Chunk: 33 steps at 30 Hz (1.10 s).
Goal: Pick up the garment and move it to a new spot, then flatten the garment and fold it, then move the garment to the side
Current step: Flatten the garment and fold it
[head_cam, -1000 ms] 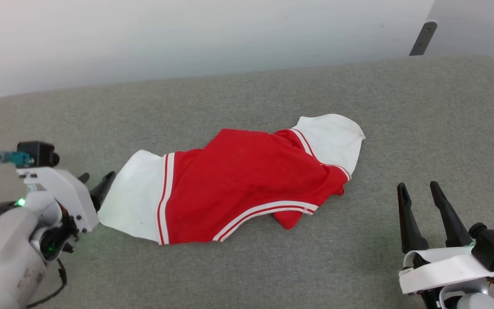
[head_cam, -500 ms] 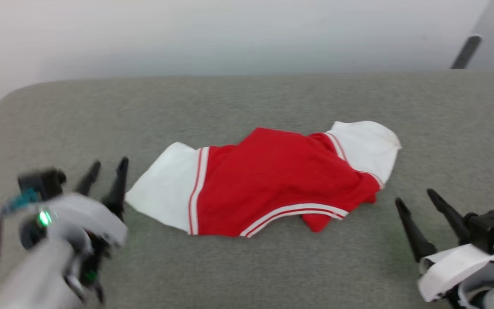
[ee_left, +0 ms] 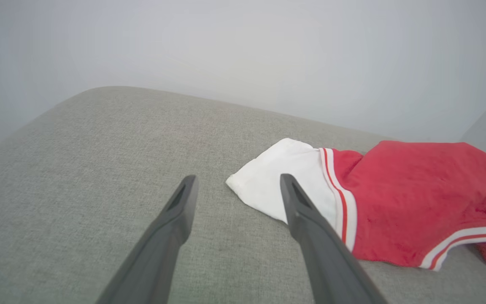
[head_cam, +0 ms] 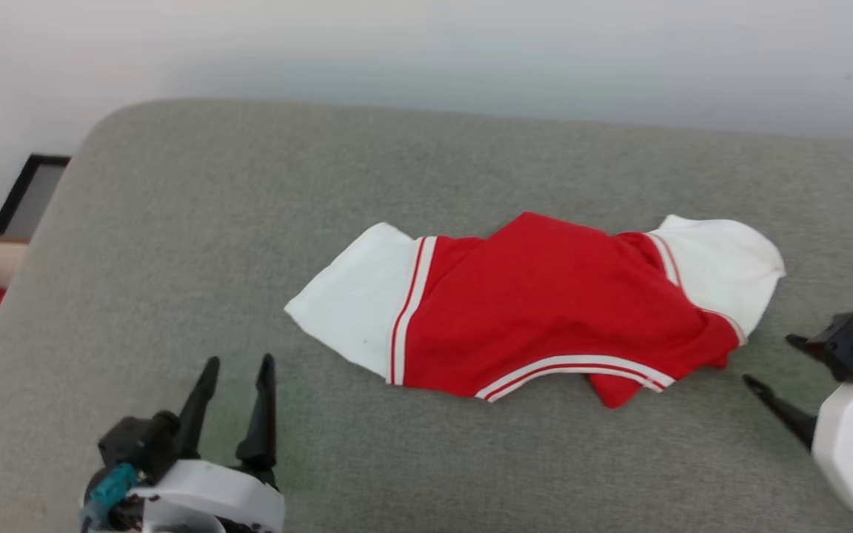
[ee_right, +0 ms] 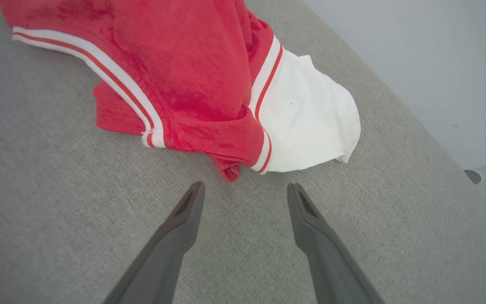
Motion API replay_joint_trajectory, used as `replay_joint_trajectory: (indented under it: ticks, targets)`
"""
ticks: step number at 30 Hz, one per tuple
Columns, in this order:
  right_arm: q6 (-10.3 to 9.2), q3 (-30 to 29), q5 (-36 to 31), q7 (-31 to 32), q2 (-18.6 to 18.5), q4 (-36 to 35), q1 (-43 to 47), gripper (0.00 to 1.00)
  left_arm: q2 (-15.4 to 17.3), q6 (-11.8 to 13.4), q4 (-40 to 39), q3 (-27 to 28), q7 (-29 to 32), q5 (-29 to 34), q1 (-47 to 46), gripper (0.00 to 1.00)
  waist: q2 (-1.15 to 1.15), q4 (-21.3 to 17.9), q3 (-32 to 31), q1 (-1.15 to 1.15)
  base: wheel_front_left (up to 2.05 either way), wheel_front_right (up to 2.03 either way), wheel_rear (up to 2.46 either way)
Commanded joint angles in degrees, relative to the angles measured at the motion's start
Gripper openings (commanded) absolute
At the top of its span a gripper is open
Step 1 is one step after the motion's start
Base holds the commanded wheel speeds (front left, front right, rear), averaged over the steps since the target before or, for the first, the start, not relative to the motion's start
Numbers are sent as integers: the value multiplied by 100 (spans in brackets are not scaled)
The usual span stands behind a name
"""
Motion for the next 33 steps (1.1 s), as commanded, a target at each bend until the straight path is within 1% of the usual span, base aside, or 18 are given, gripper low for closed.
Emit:
replay_joint_trajectory:
  ticks: [1, 3, 5, 9, 12, 15, 17, 19, 22, 23, 25, 27, 29, 31, 32, 33]
  targets:
    - [-6, 194, 107, 36, -139, -56, -198, 100, -73, -48, -47, 62, 2, 84, 75, 100, 0, 157, 157, 0, 0, 0, 0]
    - [-6, 669, 311, 107, -514, -94, -534, 100, -225, -124, -87, 224, 1, 225, 148, 100, 0, 210, 236, 0, 0, 0, 0]
    - [-6, 1100, 327, 174, -831, -62, -951, 100, -373, -227, -96, 354, 1, 346, 180, 100, 0, 264, 325, 0, 0, 0, 0]
    - [-6, 1891, 379, 113, -1130, 196, -1777, 100, -606, -443, -32, 578, 1, 528, 130, 100, 0, 351, 513, 0, 0, 0, 0]
    - [-6, 2445, 318, 14, -1169, 439, -2359, 100, -764, -600, 18, 703, 1, 672, 41, 100, 0, 423, 661, 0, 0, 0, 0]
    - [-6, 3116, 313, -80, -1089, 670, -2882, 100, -905, -732, 65, 839, 1, 777, -33, 100, 0, 458, 818, 0, 0, 0, 0]
    - [-6, 3439, 214, -96, -1037, 805, -3244, 100, -997, -813, 85, 903, 1, 838, -77, 100, 0, 476, 913, 0, 0, 0, 0]
    - [-6, 3602, 181, -60, -977, 928, -3372, 100, -1065, -884, 103, 960, 1, 892, -128, 100, 0, 508, 975, 0, 0, 0, 0]
    - [-6, 3655, 107, 6, -931, 1015, -3369, 100, -1160, -964, 115, 1035, 1, 971, -174, 100, 0, 549, 1028, 0, 0, 0, 0]
    - [-6, 3661, 73, 41, -928, 1006, -3285, 80, -1182, -986, 118, 1056, 1, 991, -190, 100, 0, 562, 1037, 0, 0, 0, 0]
    - [-5, 3674, 100, 76, -945, 957, -3190, 0, -1186, -1036, 104, 1045, 1, 1024, -241, 100, 0, 571, 1049, 0, 0, 0, 0]
    - [-4, 3681, 116, 140, -965, 874, -3142, 0, -1040, -1076, 86, 986, 1, 1090, -335, 100, 0, 558, 1043, 0, 0, 0, 0]
    - [-5, 3670, 160, 144, -985, 814, -3192, 0, -771, -1102, 118, 853, 1, 1199, -469, 100, 0, 530, 1008, 0, 0, 0, 0]
    - [-5, 3664, 193, 118, -977, 773, -3258, 0, -368, -1122, 151, 571, 60, 1325, -715, 100, 0, 494, 982, 0, 0, 0, 0]
    - [-5, 3665, 196, 121, -959, 745, -3295, 0, -137, -1116, 138, 310, 193, 1270, -871, 100, 0, 470, 978, 0, 0, 0, 0]
    - [-5, 3661, 198, 130, -943, 718, -3339, 0, 149, -1118, 109, -66, 430, 1183, -1020, 100, 0, 446, 981, 0, 0, 0, 0]
